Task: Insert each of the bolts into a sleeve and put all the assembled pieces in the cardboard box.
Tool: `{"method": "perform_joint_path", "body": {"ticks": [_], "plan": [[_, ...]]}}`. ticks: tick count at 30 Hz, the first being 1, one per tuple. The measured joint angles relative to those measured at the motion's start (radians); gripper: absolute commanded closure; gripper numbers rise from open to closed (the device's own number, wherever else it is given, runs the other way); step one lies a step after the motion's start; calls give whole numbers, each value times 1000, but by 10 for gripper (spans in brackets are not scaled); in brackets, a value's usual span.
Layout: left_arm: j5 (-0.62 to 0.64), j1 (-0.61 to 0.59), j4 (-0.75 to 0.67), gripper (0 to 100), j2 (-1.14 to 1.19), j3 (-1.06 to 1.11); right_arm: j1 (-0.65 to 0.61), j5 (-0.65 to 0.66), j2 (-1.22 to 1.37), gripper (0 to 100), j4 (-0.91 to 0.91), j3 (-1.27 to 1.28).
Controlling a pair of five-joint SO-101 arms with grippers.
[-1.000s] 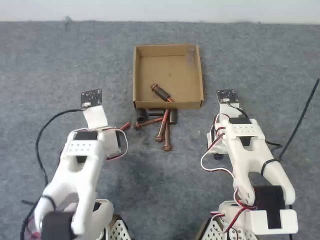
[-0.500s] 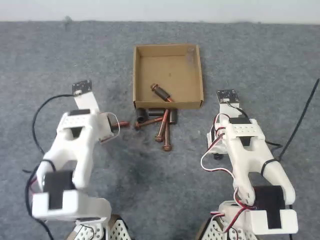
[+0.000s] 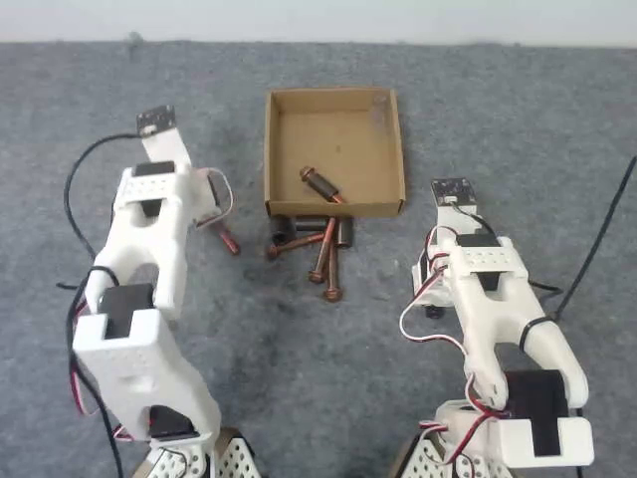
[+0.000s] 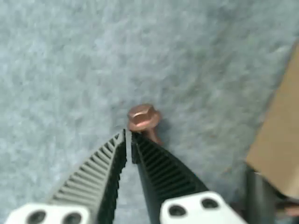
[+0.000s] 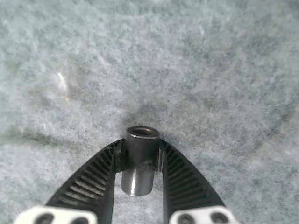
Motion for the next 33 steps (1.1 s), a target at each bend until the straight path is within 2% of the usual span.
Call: {"method": "perform_joint_path", "body": {"ticks": [2,5,11,19,22,30,33], "plan": [[5,20,49,984,0,-48,0,0,0,989,0,0],[92,61,121,970,-2,-81,0,0,0,989,0,0],[232,117,180,828,-15,-84,0,0,0,989,0,0],[359,48,175,880,37,-86,0,0,0,989,0,0],[371,26,114,881,95,-86,0,0,0,989,0,0],[374,14,75,882,120,-149,0,0,0,989,0,0],[374,14,63,921,120,-150,0,0,0,989,0,0]]}}
